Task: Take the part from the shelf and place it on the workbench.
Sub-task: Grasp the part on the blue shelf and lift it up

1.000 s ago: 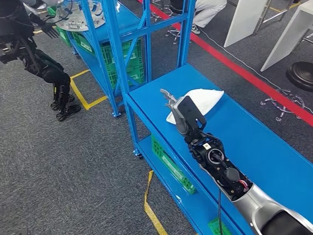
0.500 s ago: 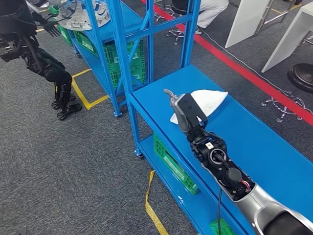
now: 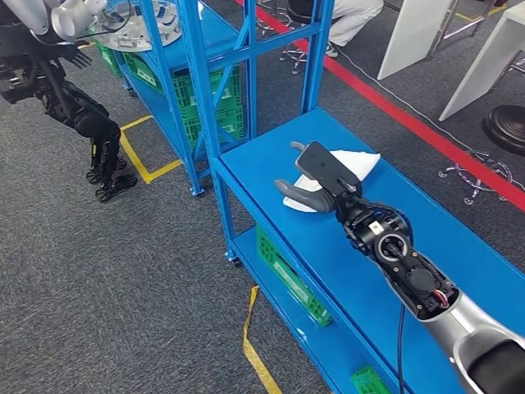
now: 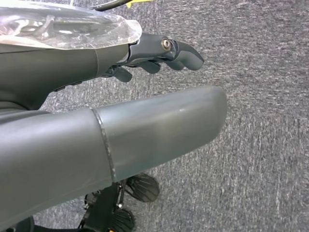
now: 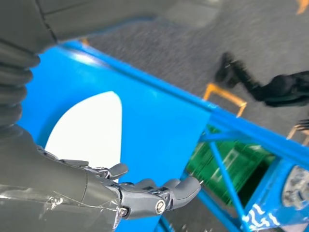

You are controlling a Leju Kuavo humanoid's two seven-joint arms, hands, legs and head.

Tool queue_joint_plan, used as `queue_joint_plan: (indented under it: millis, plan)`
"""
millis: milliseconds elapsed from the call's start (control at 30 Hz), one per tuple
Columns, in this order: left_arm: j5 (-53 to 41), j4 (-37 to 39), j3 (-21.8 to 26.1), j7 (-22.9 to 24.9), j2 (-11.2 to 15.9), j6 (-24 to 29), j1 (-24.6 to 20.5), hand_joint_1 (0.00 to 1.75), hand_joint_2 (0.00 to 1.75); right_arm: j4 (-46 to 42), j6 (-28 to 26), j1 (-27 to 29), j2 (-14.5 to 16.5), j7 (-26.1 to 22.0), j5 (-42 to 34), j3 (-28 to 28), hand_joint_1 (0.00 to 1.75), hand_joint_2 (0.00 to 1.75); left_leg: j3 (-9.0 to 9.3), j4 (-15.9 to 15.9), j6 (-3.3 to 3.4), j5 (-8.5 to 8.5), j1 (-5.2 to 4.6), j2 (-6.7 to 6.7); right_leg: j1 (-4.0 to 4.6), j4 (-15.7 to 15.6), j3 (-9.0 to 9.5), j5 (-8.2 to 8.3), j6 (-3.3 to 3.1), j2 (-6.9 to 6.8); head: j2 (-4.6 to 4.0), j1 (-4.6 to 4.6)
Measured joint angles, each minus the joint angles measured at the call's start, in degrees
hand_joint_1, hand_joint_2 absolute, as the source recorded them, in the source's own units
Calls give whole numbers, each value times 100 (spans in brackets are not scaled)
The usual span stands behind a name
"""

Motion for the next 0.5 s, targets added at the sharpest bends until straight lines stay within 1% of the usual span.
queue_joint_plan:
  millis: [167, 233, 400, 500]
  plan:
    - [55, 0, 63, -9, 46, 0, 66, 0, 0, -198, 297, -290, -498, 478, 209, -16, 0, 175, 0, 1, 0, 0, -1, 0, -1, 0, 1, 0, 0, 1, 0, 0]
    - [68, 0, 105, -20, 59, 0, 101, 0, 0, -258, 359, -395, -661, 560, 228, -29, 0, 175, 0, 1, 0, 0, -2, 0, -2, 0, 1, 0, 0, 1, 0, -1]
    - [77, 0, 156, -30, 67, 0, 136, 0, 0, -363, 400, -506, -893, 619, 250, -35, 0, 175, 1, 1, 1, 0, -2, -3, -2, -1, 3, 0, 0, -3, 0, -1]
    - [88, 0, 164, -53, 68, -2, 144, 0, 0, -412, 538, -567, -1048, 786, 386, -31, 0, 175, 1, 1, 1, 0, -2, -3, -2, -1, 3, 0, 0, -3, 0, -1]
